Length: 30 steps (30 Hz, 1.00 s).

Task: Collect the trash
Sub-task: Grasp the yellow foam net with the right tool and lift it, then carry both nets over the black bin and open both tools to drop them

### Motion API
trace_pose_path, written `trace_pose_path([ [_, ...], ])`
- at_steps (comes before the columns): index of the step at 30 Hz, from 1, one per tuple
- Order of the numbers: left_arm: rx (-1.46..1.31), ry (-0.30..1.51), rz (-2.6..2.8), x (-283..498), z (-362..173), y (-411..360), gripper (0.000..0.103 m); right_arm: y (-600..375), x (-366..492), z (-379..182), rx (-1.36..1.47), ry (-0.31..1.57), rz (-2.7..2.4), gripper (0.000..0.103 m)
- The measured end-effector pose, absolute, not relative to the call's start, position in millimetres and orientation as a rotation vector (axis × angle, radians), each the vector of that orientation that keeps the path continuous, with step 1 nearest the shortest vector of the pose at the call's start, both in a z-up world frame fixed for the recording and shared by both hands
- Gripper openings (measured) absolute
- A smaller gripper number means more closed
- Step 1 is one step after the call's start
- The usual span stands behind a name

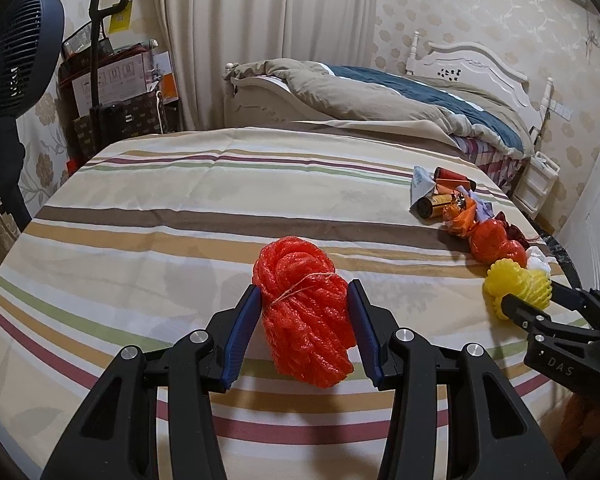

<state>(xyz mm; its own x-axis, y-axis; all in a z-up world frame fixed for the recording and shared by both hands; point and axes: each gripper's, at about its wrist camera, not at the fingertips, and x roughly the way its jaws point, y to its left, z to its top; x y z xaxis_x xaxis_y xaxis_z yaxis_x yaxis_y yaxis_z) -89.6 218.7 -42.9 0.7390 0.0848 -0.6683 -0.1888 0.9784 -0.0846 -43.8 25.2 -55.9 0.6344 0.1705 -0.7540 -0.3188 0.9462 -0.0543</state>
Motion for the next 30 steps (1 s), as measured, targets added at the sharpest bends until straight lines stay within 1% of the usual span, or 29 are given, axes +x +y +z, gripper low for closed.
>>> trace_pose_path([
  [2, -0.150, 0.725, 0.147, -89, -43, 217, 0.047, 25, -45, -56, -0.191, 0.836, 0.288, 0.059],
  [6, -0.150, 0.718, 0.137, -89, -41, 214, 0.047, 23, -48, -50, -0.182, 0.820, 0.295, 0.057],
  [16, -0.140, 0.679, 0.079, -83, -24, 185, 0.047, 2, -58, -18, -0.156, 0.720, 0.272, 0.056],
  [26, -0.100, 0.611, -0.035, -56, 1, 127, 0.047, -67, -38, 6, -0.067, 0.659, 0.130, 0.056],
  [30, -0.108, 0.617, -0.107, -35, 4, 97, 0.047, -101, -23, 8, -0.035, 0.648, 0.054, 0.056],
])
